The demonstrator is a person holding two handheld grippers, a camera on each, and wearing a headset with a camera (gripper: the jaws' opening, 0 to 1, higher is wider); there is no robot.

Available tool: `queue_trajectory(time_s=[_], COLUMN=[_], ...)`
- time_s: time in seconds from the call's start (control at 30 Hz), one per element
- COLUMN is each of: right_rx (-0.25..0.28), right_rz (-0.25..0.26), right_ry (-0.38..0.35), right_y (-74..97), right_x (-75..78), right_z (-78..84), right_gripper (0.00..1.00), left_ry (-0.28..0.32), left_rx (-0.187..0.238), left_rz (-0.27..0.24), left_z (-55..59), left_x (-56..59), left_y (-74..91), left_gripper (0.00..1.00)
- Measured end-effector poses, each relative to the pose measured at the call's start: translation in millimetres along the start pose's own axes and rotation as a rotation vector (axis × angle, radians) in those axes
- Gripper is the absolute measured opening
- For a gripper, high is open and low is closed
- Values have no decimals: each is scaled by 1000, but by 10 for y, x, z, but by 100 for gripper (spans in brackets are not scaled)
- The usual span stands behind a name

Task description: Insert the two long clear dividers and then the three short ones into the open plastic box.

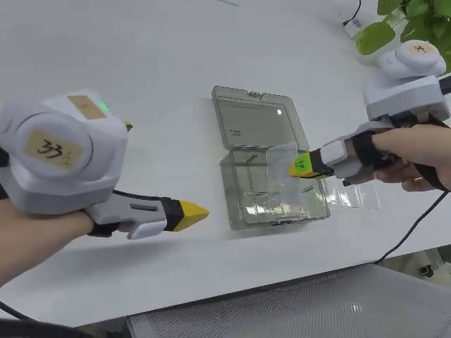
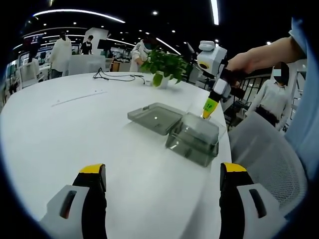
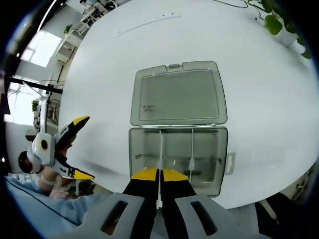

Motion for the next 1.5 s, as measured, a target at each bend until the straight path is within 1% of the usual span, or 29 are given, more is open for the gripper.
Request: queue_trajectory(time_s=[0.17, 0.23, 0.27, 0.47, 0.5, 0.7, 1.07, 1.33, 1.5], right_rx=[-7, -9, -16, -25, -27, -35, -79, -89, -92], right_rz=[6, 17, 16, 22, 29, 22, 24, 26, 28], right_ry=[2, 0, 11, 9, 8, 10, 19, 29, 35], right_y=[-23, -37, -52, -70, -77, -106, -137, -134, -129], right_x=[-20, -15, 1, 11, 18, 17, 36, 20, 12], right_z=[0, -1, -15, -30, -27, -46, -90, -93, -93], right_gripper=[2, 2, 2, 2, 2, 2, 2, 2, 2], left_ry=[9, 11, 13, 17, 16, 23, 30, 38, 43], left_rx=[2, 2, 4, 0, 0, -5, 1, 5, 8], left_rz=[-6, -3, -4, -6, -8, -8, -14, -21, -16], left_z=[10, 11, 10, 31, 35, 57, 65, 71, 68], left_x=[-28, -31, -33, -41, -44, -50, -68, -81, -80], left_y=[0, -1, 0, -2, -2, -1, 4, 8, 7], left_gripper=[97, 97, 97, 96, 96, 95, 95, 95, 94])
Point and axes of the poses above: the centre of the closed fingertips' face, and the gripper's own axes: y roughly backward along the fingers, x roughly to its right, z roughly out of its underside, the point moved 8 cm from there along y, roughly backward along the fingers, and after that the axes turned 3 degrees about -y, right-handed, at the moved point
